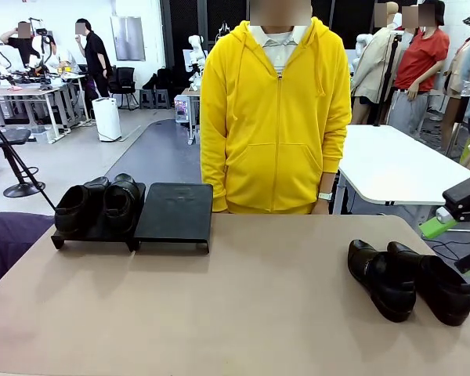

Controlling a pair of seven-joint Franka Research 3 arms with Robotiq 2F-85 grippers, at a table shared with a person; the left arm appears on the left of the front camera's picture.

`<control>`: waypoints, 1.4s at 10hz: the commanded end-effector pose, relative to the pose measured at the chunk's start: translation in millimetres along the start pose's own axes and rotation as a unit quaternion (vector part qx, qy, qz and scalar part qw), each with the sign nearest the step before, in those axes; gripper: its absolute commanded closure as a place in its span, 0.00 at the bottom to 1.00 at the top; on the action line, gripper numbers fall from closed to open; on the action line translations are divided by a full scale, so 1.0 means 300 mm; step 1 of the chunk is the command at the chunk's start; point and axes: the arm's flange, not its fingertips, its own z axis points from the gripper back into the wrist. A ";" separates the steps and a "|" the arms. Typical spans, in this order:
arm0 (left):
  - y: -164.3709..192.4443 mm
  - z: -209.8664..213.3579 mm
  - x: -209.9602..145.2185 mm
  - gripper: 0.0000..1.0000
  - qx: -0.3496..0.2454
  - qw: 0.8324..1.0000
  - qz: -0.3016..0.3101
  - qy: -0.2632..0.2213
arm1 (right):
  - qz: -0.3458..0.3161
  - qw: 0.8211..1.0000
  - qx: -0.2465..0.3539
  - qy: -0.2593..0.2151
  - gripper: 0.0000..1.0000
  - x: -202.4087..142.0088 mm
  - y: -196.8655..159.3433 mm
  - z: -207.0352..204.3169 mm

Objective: Organize the shoes by placing them on the stand.
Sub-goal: Pick up one Shoe and place it in the middle of the table.

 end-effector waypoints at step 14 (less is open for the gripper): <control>0.001 0.008 -0.005 0.02 -0.006 1.000 -0.002 0.000 | -0.076 0.940 -0.332 -0.025 0.00 0.586 -0.284 -0.282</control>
